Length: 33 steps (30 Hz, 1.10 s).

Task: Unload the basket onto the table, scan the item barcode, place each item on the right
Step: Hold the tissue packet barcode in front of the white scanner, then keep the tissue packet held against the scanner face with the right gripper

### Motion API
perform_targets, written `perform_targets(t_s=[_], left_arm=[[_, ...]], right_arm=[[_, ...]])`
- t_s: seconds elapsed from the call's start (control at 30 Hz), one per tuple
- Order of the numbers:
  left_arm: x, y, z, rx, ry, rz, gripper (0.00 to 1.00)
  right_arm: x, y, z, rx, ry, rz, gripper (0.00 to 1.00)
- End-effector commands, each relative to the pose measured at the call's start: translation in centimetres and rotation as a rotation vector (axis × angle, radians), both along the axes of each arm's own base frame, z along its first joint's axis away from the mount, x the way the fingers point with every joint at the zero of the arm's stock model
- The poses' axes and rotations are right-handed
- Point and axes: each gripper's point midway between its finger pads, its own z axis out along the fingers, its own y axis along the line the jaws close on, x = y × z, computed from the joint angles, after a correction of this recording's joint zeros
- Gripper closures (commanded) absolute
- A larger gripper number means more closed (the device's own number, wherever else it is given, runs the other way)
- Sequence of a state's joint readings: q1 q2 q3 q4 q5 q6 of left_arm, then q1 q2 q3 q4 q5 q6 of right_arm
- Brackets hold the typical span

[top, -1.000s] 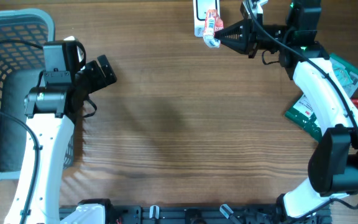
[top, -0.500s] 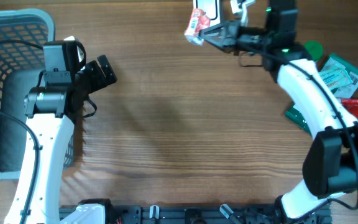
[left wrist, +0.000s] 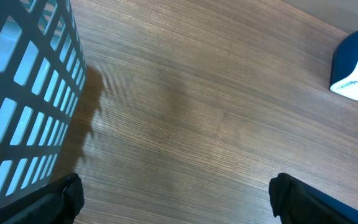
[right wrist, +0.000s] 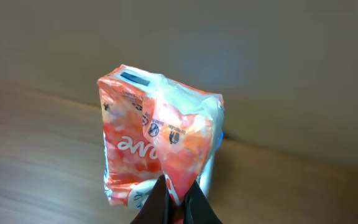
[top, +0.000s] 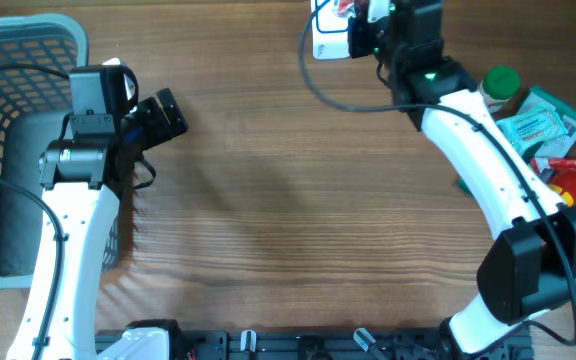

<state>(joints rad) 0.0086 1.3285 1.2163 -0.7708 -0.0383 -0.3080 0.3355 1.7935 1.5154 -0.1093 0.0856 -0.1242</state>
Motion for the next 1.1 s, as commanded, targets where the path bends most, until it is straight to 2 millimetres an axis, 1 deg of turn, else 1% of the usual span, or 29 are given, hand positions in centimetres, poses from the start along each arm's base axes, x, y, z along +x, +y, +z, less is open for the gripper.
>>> perform_targets(t_s=[0.0,0.07,0.1,0.13,0.2,0.27,0.37,0.47,0.53,0.6,0.73,0.83,0.9,1.0,1.07], left_arm=[[-0.1,0.2,-0.5,0.009,0.013,-0.001,0.0],[-0.1,0.2,-0.5,0.009,0.013,-0.001,0.0],[-0.1,0.2,-0.5,0.009,0.013,-0.001,0.0],[-0.1,0.2,-0.5,0.009,0.013,-0.001,0.0],[-0.1,0.2,-0.5,0.009,0.013,-0.001,0.0],[-0.1,0.2,-0.5,0.009,0.013,-0.001,0.0],[-0.1,0.2,-0.5,0.009,0.013,-0.001,0.0],[-0.1,0.2,-0.5,0.009,0.013,-0.001,0.0],[-0.1,0.2,-0.5,0.009,0.013,-0.001,0.0],[-0.1,0.2,-0.5,0.009,0.013,-0.001,0.0],[-0.1,0.2,-0.5,0.009,0.013,-0.001,0.0],[-0.1,0.2,-0.5,0.009,0.013,-0.001,0.0],[-0.1,0.2,-0.5,0.009,0.013,-0.001,0.0],[-0.1,0.2,-0.5,0.009,0.013,-0.001,0.0],[-0.1,0.2,-0.5,0.009,0.013,-0.001,0.0]], right_arm=[[1.0,0.2,1.6,-0.557,-0.184,0.091,0.95],[1.6,1.3,0.2,-0.79,-0.223,0.19,0.95],[2.0,1.4,-0.7,-0.896,-0.229,0.207,0.95],[2.7,1.1,-1.0,-0.957,-0.237,0.172,0.95],[4.1,0.5,-1.5,-1.071,-0.262,0.088,0.96],[5.1,0.5,-2.3,-1.163,-0.289,0.053,0.96],[6.3,0.8,-4.5,-1.268,-0.306,0.03,0.96],[7.3,0.8,-7.8,-1.385,-0.292,0.02,0.96],[7.7,0.7,-9.7,-1.425,-0.279,0.014,0.96],[8.0,0.6,-11.1,-1.425,-0.28,-0.012,0.96],[8.3,0.7,-12.5,-1.403,-0.315,-0.051,0.96],[8.5,0.5,-14.0,-1.404,-0.303,-0.045,0.96],[8.6,0.4,-14.2,-1.396,-0.316,-0.063,0.96],[8.8,-0.1,-13.3,-1.36,-0.375,-0.131,0.96],[9.0,-0.7,-13.5,-1.354,-0.373,-0.138,0.96]])
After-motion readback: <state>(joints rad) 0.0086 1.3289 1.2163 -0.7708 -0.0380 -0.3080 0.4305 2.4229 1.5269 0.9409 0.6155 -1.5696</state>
